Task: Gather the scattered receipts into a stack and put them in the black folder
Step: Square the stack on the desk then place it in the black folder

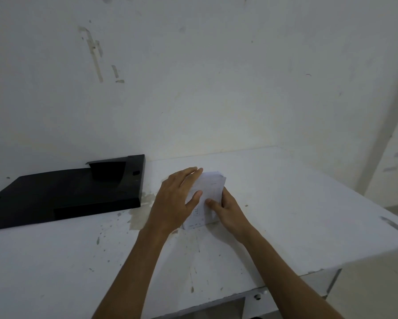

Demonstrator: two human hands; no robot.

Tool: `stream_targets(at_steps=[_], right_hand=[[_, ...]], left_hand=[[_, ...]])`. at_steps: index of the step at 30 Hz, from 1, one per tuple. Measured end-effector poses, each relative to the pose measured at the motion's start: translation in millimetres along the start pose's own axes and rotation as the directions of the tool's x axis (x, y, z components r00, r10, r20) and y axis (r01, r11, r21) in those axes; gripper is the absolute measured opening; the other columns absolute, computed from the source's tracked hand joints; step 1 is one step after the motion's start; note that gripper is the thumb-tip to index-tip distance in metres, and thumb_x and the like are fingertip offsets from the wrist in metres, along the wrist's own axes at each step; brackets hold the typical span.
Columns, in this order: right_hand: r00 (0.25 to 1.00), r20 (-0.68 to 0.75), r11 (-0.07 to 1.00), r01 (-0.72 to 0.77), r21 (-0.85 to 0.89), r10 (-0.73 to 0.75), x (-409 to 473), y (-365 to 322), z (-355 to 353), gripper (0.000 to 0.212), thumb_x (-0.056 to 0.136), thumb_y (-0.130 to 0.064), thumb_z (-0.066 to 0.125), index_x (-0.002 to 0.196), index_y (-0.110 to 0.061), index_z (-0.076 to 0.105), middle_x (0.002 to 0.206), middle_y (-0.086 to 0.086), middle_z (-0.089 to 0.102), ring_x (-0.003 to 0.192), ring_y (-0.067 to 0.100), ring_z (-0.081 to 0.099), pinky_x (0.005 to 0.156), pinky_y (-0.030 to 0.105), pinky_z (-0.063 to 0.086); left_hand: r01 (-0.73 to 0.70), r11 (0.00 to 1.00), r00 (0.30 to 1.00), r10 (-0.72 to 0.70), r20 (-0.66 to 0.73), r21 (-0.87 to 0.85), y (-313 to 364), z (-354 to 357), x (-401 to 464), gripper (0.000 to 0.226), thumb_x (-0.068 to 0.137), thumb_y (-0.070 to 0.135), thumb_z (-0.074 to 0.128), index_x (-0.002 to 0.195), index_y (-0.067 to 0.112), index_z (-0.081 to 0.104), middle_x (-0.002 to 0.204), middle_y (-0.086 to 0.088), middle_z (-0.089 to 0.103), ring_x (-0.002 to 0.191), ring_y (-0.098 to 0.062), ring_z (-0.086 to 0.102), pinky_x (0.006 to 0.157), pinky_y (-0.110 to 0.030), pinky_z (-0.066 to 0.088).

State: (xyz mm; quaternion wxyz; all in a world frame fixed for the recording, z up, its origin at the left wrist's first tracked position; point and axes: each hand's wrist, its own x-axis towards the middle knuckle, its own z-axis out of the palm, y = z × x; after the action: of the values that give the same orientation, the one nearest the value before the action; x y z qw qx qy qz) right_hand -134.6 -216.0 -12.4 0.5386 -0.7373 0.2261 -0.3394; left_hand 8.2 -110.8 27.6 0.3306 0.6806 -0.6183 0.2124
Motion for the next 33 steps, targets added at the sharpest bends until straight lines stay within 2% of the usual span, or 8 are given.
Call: stream_targets(at_steps=[4,6,9,14,21,24,27,33], right_hand=[[1.000,0.004,0.999,-0.017,0.039,0.017,-0.6,-2.7,2.1,0.039,0.102,-0.029,0.055,0.141,-0.024,0.048,0.130,-0.005,0.064,0.115,0.008,0.063,0.081,0.016,0.057],[1.000,0.010,0.998,-0.022,0.066,0.021,1.0,-4.5,4.3,0.039,0.102,-0.030,0.055,0.140,-0.025,0.049,0.130,-0.005,0.065,0.117,0.012,0.064,0.083,0.020,0.058],[0.999,0.042,0.990,-0.028,0.140,0.023,6.2,-13.7,11.9,0.039,0.100,-0.030,0.059,0.137,-0.026,0.050,0.128,-0.005,0.066,0.113,0.013,0.067,0.081,0.024,0.059],[0.993,0.120,0.997,0.008,0.073,-0.017,22.4,-33.7,47.2,0.045,0.099,-0.036,0.060,0.140,-0.029,0.044,0.131,-0.011,0.063,0.112,0.008,0.065,0.083,0.019,0.057],[0.991,0.125,0.993,0.044,0.110,-0.057,66.1,-63.2,116.9,0.038,0.099,-0.032,0.061,0.131,-0.024,0.043,0.128,-0.003,0.059,0.111,0.014,0.064,0.086,0.029,0.059],[0.987,0.151,0.992,0.033,0.125,-0.052,90.6,-73.2,143.9,0.040,0.100,-0.027,0.060,0.135,-0.017,0.042,0.133,0.000,0.057,0.117,0.017,0.061,0.091,0.031,0.055],[0.978,0.207,0.995,-0.002,0.101,-0.019,114.2,-82.5,172.6,0.040,0.100,-0.024,0.057,0.136,-0.016,0.040,0.132,-0.002,0.056,0.116,0.013,0.059,0.083,0.020,0.049],[0.965,0.257,0.998,-0.057,0.039,0.045,162.4,-78.2,212.8,0.036,0.105,-0.024,0.048,0.140,-0.018,0.043,0.134,-0.003,0.057,0.116,0.013,0.058,0.088,0.022,0.049]], left_hand=[[0.014,0.999,1.000,-0.015,-0.019,-0.037,2.3,-2.1,-1.8,0.057,0.097,0.043,0.045,0.149,0.022,0.039,0.149,0.001,0.047,0.130,-0.018,0.048,0.106,-0.041,0.047],[0.083,0.983,0.994,-0.094,-0.057,-0.162,2.7,-1.1,-5.6,0.062,0.097,0.038,0.053,0.153,0.024,0.030,0.155,0.004,0.036,0.136,-0.010,0.041,0.109,-0.028,0.043],[0.375,0.743,0.893,-0.451,0.001,-0.555,0.8,-5.0,-15.2,0.074,0.092,0.036,0.065,0.153,0.028,0.025,0.147,0.018,0.035,0.121,0.002,0.051,0.089,-0.013,0.050],[0.518,0.500,0.757,-0.646,0.100,-0.694,-18.3,-11.6,-27.0,0.030,0.100,0.032,0.052,0.128,0.030,0.042,0.123,0.002,0.058,0.108,-0.017,0.062,0.076,-0.020,0.052],[0.597,0.411,0.597,-0.801,0.039,-0.688,-67.3,-62.1,-21.1,0.035,0.099,0.033,0.054,0.130,0.016,0.048,0.119,0.000,0.061,0.091,-0.003,0.060,0.064,-0.017,0.046],[0.667,0.410,0.617,-0.771,0.154,-0.622,-98.7,-81.6,-13.7,0.035,0.103,0.031,0.046,0.136,0.019,0.047,0.124,-0.001,0.061,0.100,-0.011,0.061,0.069,-0.021,0.049],[0.693,0.419,0.633,-0.743,0.218,-0.587,-131.8,-100.0,-4.2,0.037,0.106,0.030,0.036,0.141,0.020,0.042,0.126,0.001,0.058,0.103,-0.011,0.058,0.070,-0.020,0.047],[0.738,0.418,0.590,-0.780,0.207,-0.530,-203.9,-114.7,1.0,0.035,0.105,0.025,0.041,0.139,0.018,0.039,0.130,0.000,0.056,0.099,-0.006,0.057,0.069,-0.018,0.045]])
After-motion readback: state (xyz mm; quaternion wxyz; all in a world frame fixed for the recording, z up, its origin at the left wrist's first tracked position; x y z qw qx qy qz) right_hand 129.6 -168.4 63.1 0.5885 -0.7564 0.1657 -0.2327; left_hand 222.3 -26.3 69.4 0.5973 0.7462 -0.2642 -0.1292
